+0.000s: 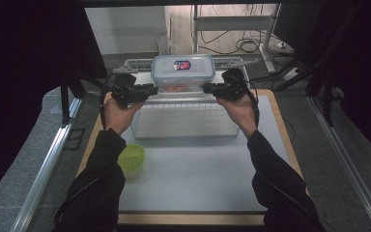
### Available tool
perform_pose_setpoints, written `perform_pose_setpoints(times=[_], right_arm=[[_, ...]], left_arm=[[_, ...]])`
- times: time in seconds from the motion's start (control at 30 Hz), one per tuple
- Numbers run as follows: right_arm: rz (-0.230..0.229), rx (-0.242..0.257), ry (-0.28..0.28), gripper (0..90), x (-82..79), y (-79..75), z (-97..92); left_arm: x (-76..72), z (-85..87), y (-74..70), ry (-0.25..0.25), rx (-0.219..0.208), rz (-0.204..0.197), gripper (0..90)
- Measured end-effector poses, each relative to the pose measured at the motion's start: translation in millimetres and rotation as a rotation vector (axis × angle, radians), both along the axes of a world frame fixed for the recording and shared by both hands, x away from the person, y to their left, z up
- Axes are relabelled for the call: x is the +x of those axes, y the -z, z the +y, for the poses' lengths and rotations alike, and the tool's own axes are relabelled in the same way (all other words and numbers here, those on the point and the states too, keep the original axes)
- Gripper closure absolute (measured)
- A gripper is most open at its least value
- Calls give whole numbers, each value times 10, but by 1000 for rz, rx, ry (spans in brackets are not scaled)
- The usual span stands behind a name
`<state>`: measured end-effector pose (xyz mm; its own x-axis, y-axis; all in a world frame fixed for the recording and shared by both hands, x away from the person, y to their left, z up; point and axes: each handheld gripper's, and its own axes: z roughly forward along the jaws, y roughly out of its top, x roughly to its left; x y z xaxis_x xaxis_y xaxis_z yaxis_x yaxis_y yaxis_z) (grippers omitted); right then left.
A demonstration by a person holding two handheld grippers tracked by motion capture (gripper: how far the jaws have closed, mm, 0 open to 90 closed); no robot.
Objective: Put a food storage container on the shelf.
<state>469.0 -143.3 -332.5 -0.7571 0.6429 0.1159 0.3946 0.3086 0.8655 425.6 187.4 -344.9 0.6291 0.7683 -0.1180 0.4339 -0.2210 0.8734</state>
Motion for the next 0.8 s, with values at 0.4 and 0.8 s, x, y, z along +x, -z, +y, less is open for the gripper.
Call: perform_pose_setpoints(times=[0.4,0.8], right_arm=[[-22,11,-46,592,-224,61,-32],[-67,-47,-101,466,-545,199,-89]], left_arm=[[-365,-85,110,58,35,-39,463],[-725,-164,339,102,58,-52,324]])
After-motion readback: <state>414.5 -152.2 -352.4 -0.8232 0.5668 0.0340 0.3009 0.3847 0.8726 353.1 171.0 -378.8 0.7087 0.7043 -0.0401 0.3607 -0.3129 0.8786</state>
